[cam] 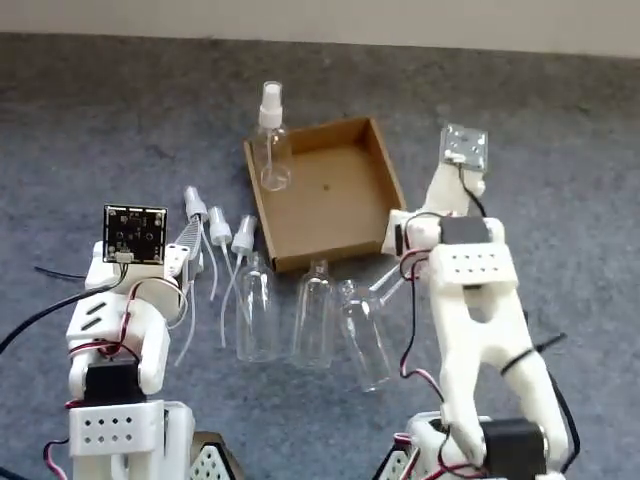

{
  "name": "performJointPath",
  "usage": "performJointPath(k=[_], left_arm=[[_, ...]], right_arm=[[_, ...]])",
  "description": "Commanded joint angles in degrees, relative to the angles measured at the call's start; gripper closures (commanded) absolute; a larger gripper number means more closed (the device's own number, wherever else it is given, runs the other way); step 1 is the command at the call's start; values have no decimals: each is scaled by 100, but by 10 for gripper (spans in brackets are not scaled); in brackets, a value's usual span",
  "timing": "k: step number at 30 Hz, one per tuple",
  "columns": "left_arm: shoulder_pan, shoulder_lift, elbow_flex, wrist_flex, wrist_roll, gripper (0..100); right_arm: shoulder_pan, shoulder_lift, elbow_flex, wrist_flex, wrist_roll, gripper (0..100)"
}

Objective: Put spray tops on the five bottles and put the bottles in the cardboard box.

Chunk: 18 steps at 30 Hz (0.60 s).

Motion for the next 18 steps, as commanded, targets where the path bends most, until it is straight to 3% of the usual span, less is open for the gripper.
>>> performJointPath(k=[1, 9, 11, 18], left_arm=[[110, -92, -22, -132, 53, 779], [110, -92, -22, -132, 53, 779], [110, -92, -22, -132, 53, 779], [110, -92, -22, -132, 53, 779]], right_arm=[[-198, 251, -48, 31, -308, 749], [-163, 620, -40, 31, -308, 753], [31, 629, 48, 40, 0, 757], [1244, 611, 330, -13, 1415, 952]])
